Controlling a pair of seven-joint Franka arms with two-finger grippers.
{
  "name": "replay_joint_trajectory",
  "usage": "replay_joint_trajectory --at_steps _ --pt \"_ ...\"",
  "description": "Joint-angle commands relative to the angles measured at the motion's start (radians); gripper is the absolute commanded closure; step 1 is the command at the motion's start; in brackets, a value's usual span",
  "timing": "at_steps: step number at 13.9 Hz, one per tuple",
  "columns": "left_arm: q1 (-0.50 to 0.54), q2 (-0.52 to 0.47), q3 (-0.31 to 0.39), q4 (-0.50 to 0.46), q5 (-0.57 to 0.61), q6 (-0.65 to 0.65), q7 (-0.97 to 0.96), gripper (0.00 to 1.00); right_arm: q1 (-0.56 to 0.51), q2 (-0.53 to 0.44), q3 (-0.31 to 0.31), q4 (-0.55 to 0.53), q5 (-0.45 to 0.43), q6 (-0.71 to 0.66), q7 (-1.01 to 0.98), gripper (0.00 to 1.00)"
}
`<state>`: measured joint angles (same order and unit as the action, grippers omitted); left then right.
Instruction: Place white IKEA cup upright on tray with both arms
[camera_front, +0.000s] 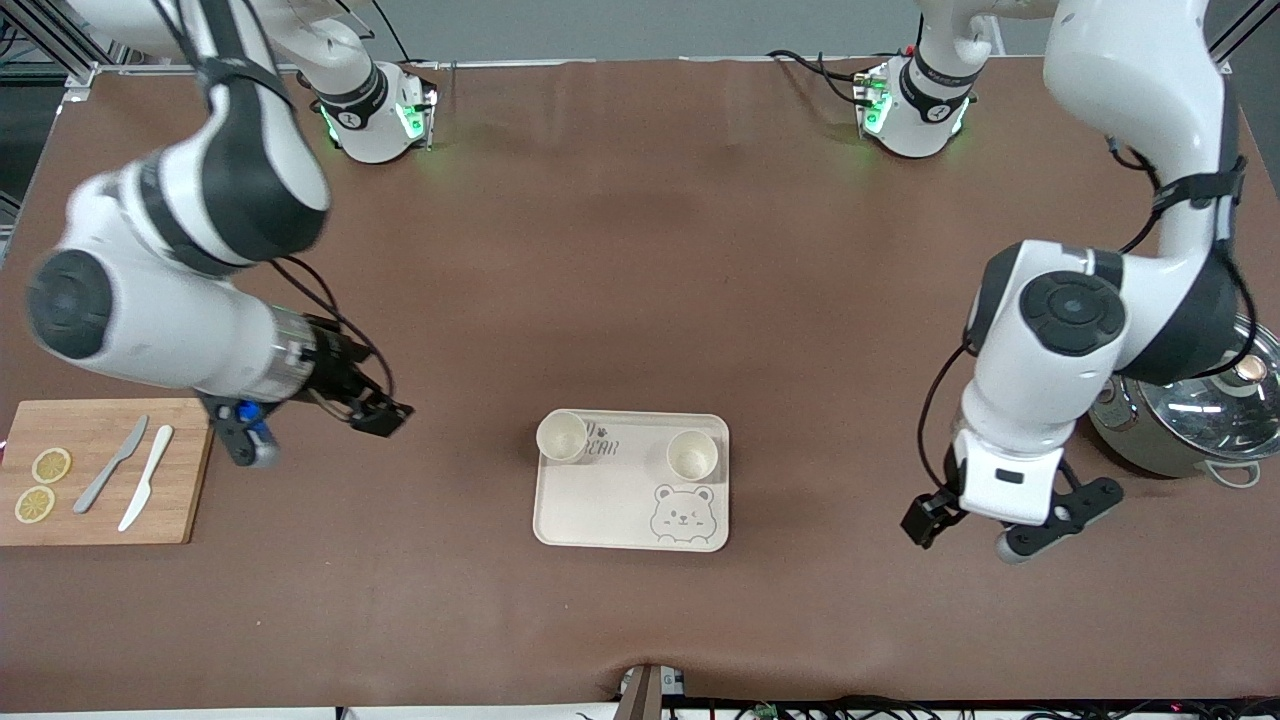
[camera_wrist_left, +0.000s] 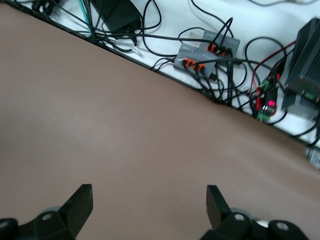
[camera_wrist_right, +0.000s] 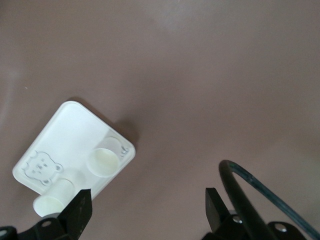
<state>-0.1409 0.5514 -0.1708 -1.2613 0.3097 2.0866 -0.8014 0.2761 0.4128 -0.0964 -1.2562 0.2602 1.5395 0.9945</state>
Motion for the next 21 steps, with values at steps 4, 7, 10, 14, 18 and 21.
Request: replay_joint_trajectory --at_steps 4,7,10,14,18,21 --pt "0.170 -0.189 -0.010 -0.024 -0.201 -0.230 0.455 0.00 -0.135 -0.230 0.017 -0.181 -0.202 -0.050 -0.541 0.00" --pt "0.208 -0.252 -0.009 -0.026 -0.205 -0.362 0.521 0.00 -0.208 -0.322 0.017 -0.236 -0.234 -0.052 -0.747 0.00" --pt "0.208 -0.309 -0.012 -0.032 -0.205 -0.506 0.522 0.00 -0.216 -0.409 0.017 -0.288 -0.300 -0.048 -0.868 0.00" --pt "0.207 -0.398 -0.033 -0.125 -0.207 -0.551 0.522 0.00 -0.245 -0.445 0.015 -0.305 -0.303 -0.076 -0.921 0.00" --pt "0.208 -0.458 -0.035 -0.155 -0.211 -0.588 0.563 0.00 -0.302 -0.440 0.018 -0.272 -0.253 -0.125 -1.099 0.00" --pt "0.225 -0.458 -0.029 -0.150 -0.216 -0.600 0.648 0.00 -0.297 -0.436 0.026 -0.250 -0.259 -0.133 -1.091 0.00"
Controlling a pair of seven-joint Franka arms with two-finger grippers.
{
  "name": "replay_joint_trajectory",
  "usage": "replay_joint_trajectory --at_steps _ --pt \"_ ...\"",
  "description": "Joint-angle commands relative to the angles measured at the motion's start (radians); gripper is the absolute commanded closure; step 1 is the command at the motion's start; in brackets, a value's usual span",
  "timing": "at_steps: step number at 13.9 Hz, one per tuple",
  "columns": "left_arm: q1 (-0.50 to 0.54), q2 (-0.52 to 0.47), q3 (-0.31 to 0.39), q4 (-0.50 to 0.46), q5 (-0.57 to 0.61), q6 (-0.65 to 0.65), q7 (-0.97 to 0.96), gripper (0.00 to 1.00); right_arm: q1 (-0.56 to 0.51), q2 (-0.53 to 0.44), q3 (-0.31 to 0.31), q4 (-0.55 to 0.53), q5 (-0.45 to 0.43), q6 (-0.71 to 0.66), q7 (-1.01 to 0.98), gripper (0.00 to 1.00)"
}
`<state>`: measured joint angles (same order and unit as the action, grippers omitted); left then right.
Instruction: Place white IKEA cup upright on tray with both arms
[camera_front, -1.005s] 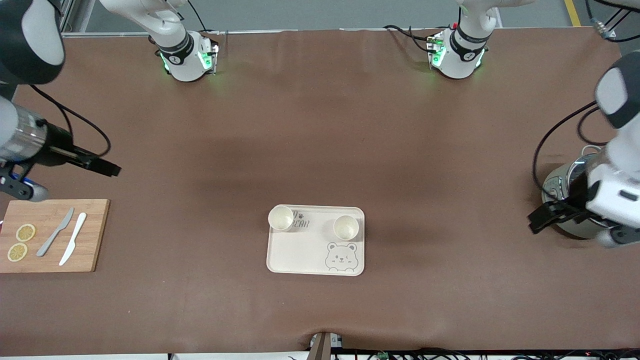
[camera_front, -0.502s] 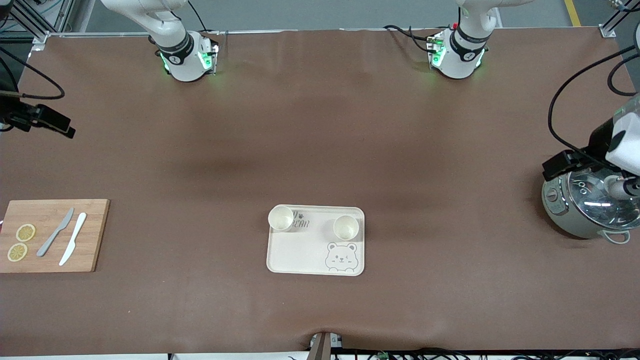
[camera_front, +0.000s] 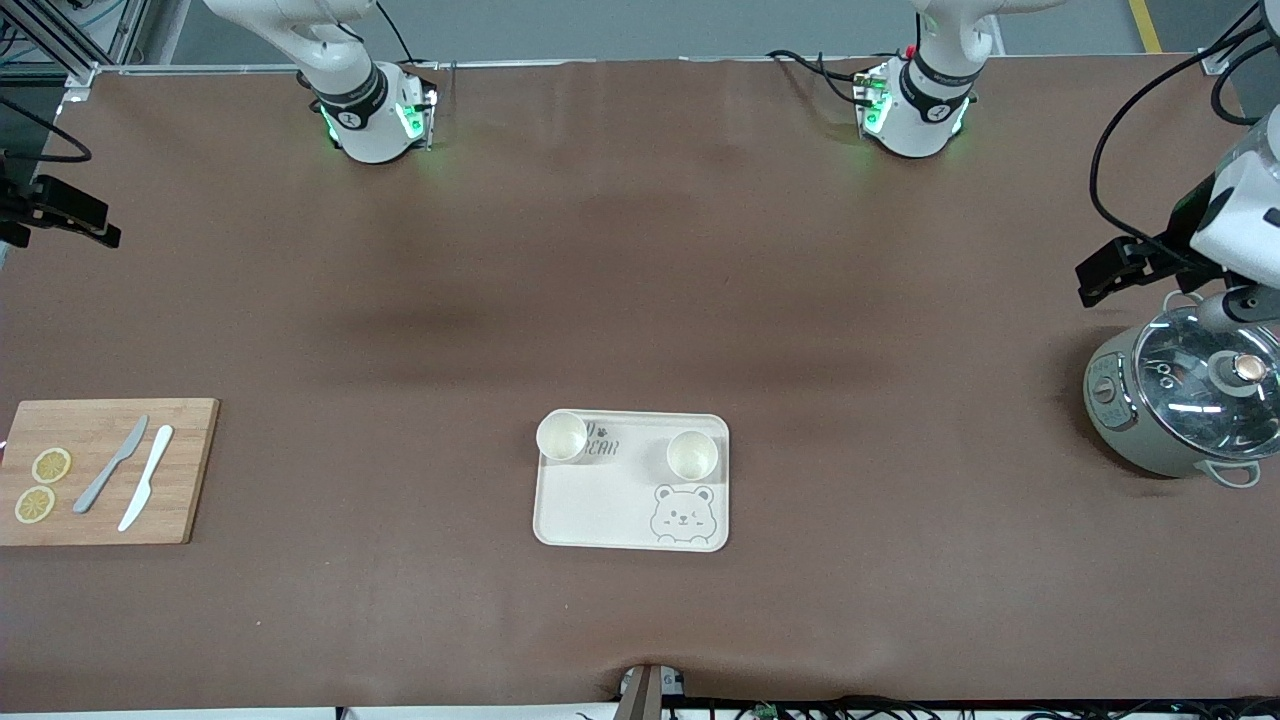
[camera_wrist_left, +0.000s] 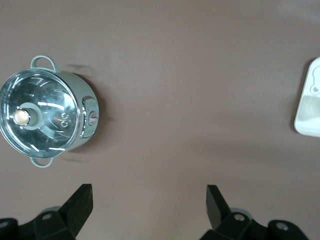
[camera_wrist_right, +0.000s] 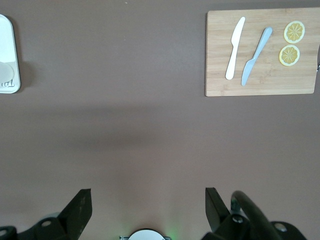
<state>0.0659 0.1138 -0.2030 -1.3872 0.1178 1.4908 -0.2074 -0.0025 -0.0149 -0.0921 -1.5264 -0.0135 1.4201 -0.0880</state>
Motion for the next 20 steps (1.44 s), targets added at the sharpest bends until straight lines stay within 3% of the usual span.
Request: replay_joint_trajectory --at_steps 1,14,17,18,20 --pt "0.020 -0.019 0.007 -0.024 -0.024 -0.001 0.056 0.00 -0.022 -0.008 0.019 0.023 0.024 -0.015 -0.009 0.00" --pt "0.023 -0.023 0.007 -0.001 -0.024 0.000 0.056 0.00 -0.030 0.001 0.015 0.060 0.067 -0.020 -0.007 0.00" --pt "0.011 -0.063 0.016 -0.032 -0.032 -0.001 0.057 0.00 -0.036 0.001 0.014 0.060 0.069 -0.018 -0.007 0.00" --pt "-0.014 -0.091 0.043 -0.062 -0.035 0.002 0.059 0.00 -0.033 0.003 0.015 0.060 0.069 -0.010 -0.007 0.00" --pt "-0.136 -0.128 0.190 -0.113 -0.073 0.014 0.060 0.00 -0.033 0.006 0.017 0.061 0.060 -0.019 -0.007 0.00"
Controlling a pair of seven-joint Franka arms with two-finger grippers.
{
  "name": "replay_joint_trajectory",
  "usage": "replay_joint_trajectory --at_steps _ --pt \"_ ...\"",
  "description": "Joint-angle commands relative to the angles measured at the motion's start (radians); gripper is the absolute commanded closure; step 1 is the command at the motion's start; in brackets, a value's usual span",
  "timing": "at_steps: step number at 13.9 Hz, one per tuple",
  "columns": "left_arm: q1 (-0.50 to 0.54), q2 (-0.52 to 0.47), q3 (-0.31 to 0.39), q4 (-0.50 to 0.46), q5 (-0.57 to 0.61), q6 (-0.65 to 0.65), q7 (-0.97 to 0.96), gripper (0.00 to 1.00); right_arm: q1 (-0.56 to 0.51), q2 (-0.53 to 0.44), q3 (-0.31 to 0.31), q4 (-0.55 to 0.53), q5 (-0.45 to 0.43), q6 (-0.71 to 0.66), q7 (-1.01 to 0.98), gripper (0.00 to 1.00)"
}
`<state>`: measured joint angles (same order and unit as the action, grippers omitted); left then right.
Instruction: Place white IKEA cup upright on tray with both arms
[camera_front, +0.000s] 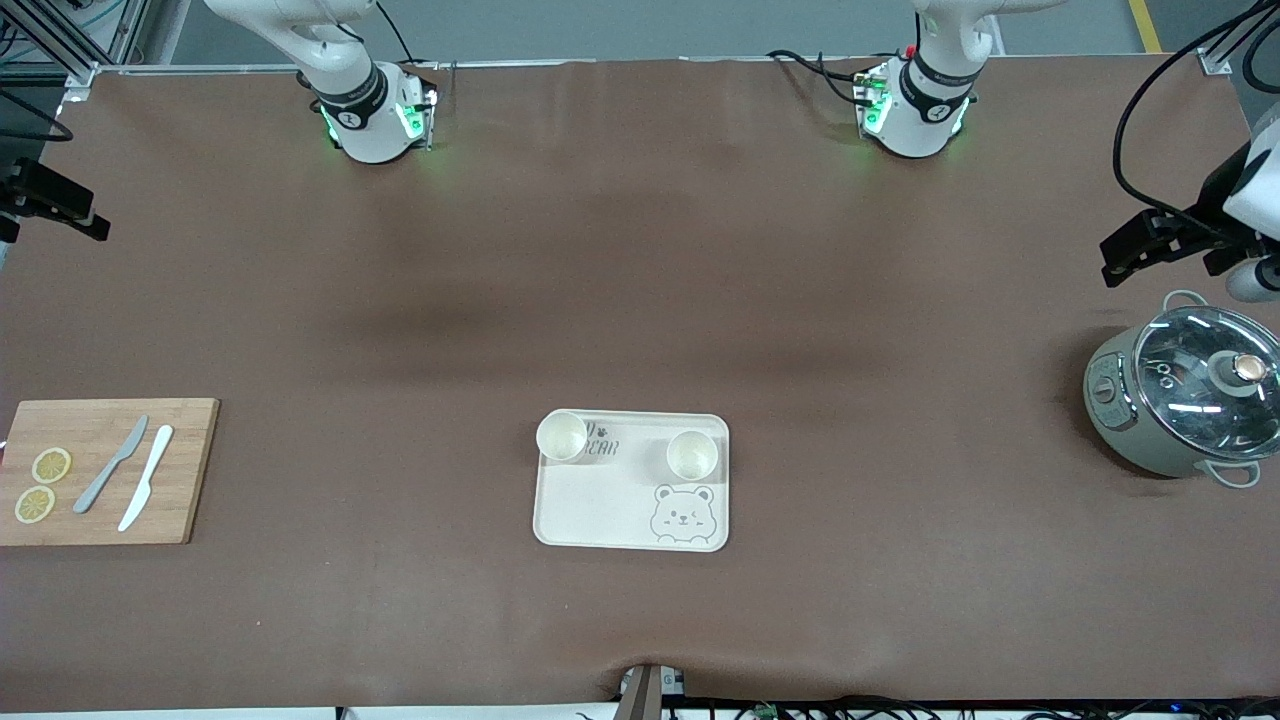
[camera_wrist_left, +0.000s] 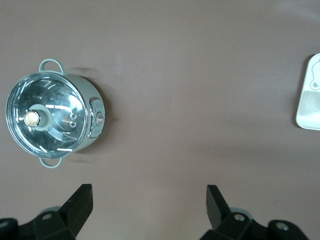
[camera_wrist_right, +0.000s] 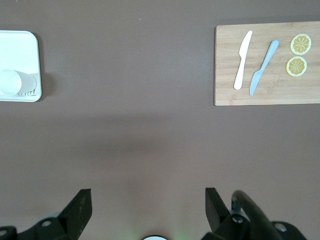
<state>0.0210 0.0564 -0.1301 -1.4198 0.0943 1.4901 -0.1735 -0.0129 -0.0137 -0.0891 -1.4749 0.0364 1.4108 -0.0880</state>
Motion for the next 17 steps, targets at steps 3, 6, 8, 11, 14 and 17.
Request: replay_joint_trajectory --at_steps 3,6,8,11,14,17 --pt "-0.122 -0.076 0.156 -0.091 -0.076 0.015 0.032 0.00 -0.024 0.004 0.012 0.010 0.014 -0.006 -0.007 0.00" --pt "-0.090 -0.072 0.087 -0.091 -0.064 0.016 0.029 0.00 -0.024 0.006 0.012 0.010 0.016 -0.007 -0.007 0.00" --pt "-0.085 -0.075 0.081 -0.091 -0.062 0.015 0.029 0.00 -0.024 0.006 0.012 0.010 0.016 -0.010 -0.007 0.00" --pt "-0.084 -0.079 0.081 -0.093 -0.064 0.009 0.031 0.00 -0.025 0.004 0.012 0.010 0.017 -0.015 -0.007 0.00" --pt "-0.085 -0.076 0.079 -0.091 -0.064 0.007 0.032 0.00 -0.025 0.006 0.012 0.010 0.016 -0.015 -0.007 0.00" --pt "-0.087 -0.070 0.079 -0.090 -0.068 0.007 0.034 0.00 -0.025 0.006 0.012 0.008 0.016 -0.015 -0.007 0.00"
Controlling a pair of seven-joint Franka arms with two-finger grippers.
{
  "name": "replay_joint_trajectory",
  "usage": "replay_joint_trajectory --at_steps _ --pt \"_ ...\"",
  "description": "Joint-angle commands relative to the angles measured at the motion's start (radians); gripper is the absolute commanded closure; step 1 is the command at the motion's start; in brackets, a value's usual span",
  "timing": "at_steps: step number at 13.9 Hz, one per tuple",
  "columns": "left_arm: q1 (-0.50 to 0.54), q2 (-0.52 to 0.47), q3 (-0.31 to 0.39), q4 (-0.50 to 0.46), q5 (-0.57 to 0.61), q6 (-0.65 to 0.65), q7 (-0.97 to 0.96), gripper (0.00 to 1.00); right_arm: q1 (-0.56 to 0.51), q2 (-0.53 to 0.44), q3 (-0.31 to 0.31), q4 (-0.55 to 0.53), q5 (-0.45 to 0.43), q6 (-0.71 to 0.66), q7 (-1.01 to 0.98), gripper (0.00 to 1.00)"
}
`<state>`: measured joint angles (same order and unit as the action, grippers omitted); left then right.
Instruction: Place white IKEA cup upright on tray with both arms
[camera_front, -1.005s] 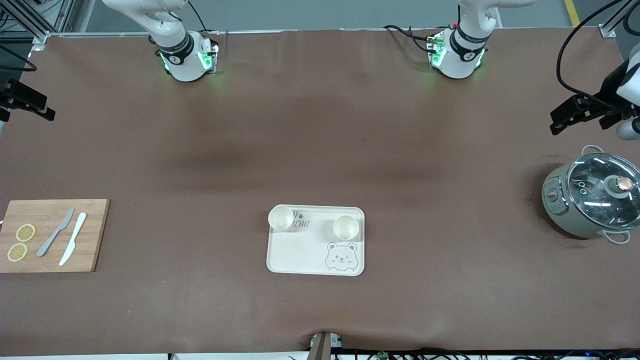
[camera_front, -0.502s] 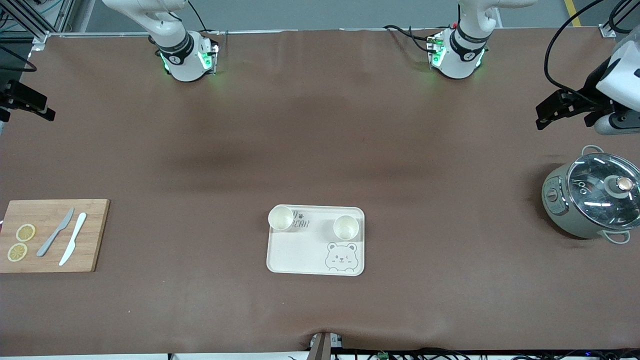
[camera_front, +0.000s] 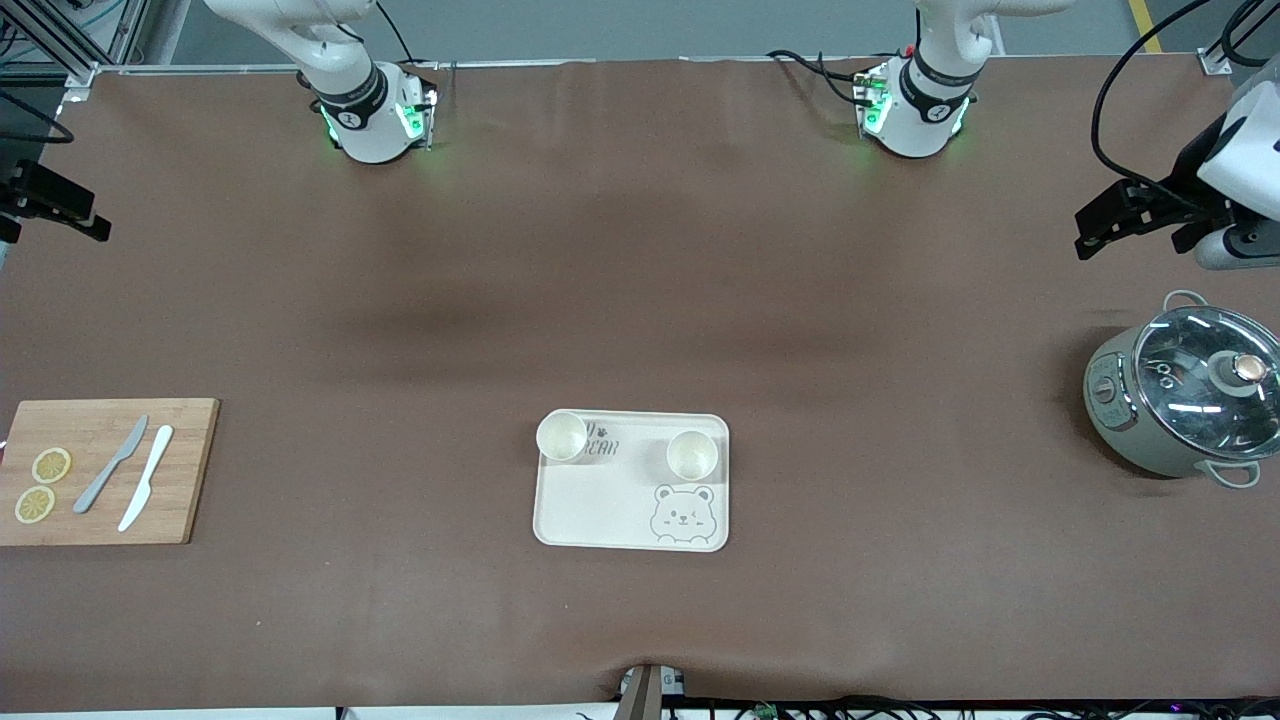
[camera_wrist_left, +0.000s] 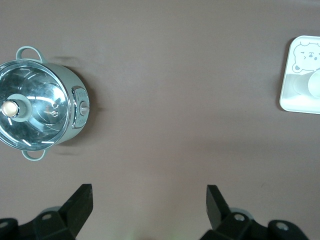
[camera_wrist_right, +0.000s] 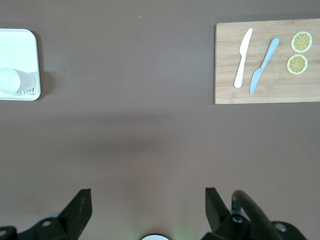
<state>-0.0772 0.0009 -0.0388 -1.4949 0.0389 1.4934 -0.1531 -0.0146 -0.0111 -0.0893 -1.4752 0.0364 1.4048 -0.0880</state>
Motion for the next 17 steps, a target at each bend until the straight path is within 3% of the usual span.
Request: replay_joint_trajectory --at_steps 1,17 --pt "0.011 -0.016 -0.012 -0.015 -0.013 0.002 0.014 0.00 -0.024 0.003 0.013 0.009 0.016 -0.009 -0.007 0.00" --pt "0.014 0.008 -0.007 -0.011 -0.005 -0.001 0.055 0.00 -0.024 0.005 0.013 0.006 0.016 -0.010 -0.006 0.00"
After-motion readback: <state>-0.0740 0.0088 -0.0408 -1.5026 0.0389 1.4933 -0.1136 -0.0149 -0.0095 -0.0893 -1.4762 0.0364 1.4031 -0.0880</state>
